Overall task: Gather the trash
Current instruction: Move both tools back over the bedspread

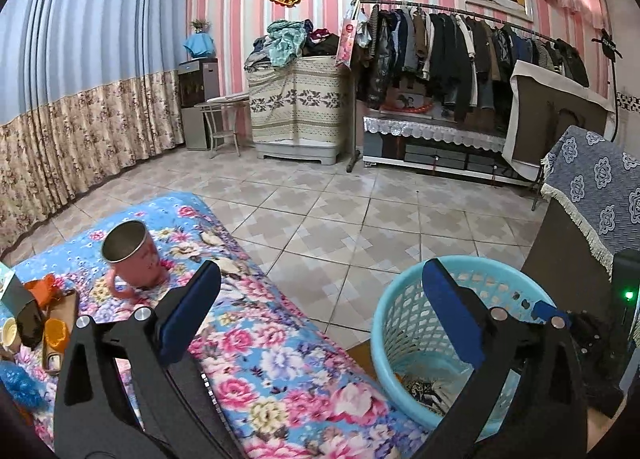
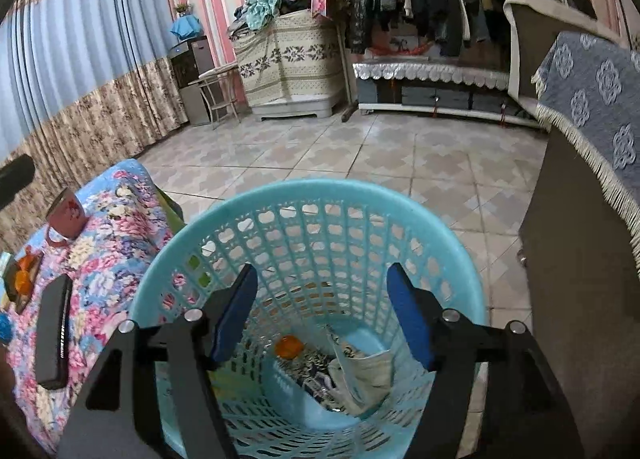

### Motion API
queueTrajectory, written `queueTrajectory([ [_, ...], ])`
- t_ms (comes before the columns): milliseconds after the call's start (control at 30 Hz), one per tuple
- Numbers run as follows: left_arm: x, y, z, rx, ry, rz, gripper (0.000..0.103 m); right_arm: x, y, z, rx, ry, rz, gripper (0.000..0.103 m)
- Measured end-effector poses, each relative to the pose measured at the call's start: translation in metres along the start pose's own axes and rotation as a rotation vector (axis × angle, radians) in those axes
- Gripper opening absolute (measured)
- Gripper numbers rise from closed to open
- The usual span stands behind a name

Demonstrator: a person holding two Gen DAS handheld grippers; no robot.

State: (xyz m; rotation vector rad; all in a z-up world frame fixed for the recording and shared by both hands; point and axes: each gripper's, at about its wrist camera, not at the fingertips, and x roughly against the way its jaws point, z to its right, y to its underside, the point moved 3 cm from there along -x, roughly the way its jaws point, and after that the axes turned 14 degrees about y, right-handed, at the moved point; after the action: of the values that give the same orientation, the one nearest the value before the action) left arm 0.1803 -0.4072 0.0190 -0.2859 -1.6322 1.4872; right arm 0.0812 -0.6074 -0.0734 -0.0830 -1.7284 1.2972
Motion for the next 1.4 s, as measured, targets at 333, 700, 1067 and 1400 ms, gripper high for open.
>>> queueTrajectory([
  [333, 0.041, 0.0, -0.039, 0.055, -0.052, 0.023, 0.097, 0.031, -0.01, -0.009, 0.072, 0.07, 0.095, 0.098],
  [700, 0.119, 0.011, -0.093, 0.07, -0.167, 0.059, 0.097, 0.084, -0.014, -0.04, 0.047, 0.015, 0.186, 0.098],
  [1067, 0.205, 0.051, -0.161, 0.122, -0.321, 0.085, 0.098, 0.15, -0.001, -0.119, 0.054, -0.196, 0.28, 0.098],
  [1400, 0.26, 0.139, -0.257, 0.259, -0.506, 0.018, 0.098, 0.158, 0.058, -0.225, 0.212, -0.348, 0.213, 0.098],
])
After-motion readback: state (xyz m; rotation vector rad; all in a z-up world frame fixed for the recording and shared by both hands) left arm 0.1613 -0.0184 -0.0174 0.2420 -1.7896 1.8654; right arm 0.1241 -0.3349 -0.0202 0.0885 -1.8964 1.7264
